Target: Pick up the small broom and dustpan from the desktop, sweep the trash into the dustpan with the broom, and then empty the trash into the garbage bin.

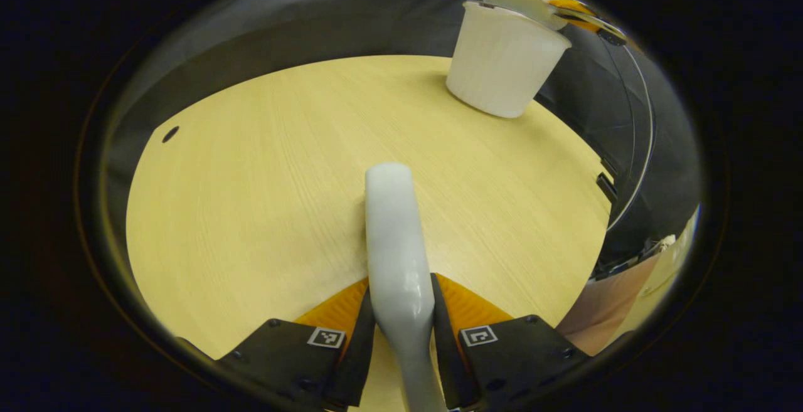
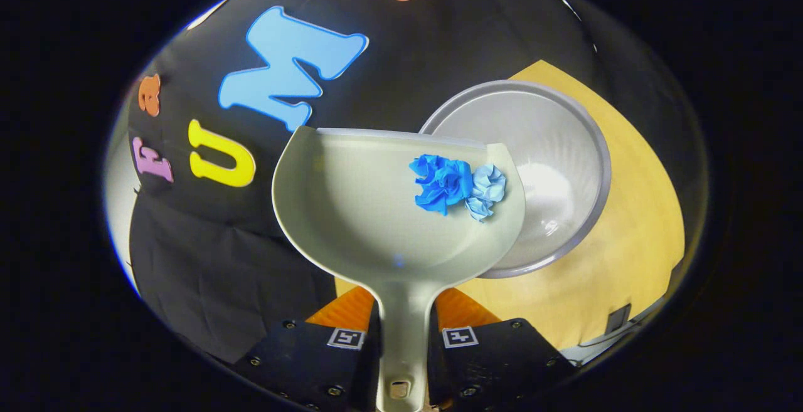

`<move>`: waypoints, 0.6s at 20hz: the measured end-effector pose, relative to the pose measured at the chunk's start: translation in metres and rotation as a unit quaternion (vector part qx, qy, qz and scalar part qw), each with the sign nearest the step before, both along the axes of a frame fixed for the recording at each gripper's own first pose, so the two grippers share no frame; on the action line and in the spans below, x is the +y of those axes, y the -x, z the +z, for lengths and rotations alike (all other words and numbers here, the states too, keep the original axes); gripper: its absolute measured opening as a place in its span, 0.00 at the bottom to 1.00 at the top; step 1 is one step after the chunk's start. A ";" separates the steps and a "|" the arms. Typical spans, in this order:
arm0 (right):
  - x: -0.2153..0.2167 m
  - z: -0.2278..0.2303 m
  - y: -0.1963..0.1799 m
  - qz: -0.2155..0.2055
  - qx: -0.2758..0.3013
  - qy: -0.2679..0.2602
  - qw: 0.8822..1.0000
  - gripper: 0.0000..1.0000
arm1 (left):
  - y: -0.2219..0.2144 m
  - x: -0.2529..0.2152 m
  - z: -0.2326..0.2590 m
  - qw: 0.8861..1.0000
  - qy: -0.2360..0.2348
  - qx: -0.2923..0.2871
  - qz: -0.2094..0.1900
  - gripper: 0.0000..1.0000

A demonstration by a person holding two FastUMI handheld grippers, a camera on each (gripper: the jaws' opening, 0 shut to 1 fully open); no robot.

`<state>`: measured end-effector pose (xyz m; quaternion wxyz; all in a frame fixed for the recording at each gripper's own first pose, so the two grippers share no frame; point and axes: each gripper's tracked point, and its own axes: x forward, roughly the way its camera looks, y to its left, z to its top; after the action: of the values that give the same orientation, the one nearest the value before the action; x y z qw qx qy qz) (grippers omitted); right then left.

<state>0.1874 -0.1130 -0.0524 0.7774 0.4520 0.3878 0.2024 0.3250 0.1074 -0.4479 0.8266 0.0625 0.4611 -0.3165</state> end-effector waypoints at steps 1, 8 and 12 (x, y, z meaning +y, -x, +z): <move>-0.001 0.003 0.001 -0.010 -0.003 -0.020 1.000 0.30 | -0.001 0.000 0.001 1.000 0.000 0.000 0.001 0.51; -0.004 0.031 0.008 -0.054 -0.009 -0.201 0.978 0.30 | 0.002 0.002 0.002 1.000 0.002 0.001 0.010 0.53; -0.002 0.037 0.003 -0.067 -0.021 -0.236 0.969 0.30 | 0.002 0.003 0.003 1.000 0.003 -0.001 0.017 0.53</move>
<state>0.1849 -0.1154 -0.0157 0.6682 0.6436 0.2814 0.2450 0.3230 0.1106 -0.4446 0.8325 0.0521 0.4607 -0.3034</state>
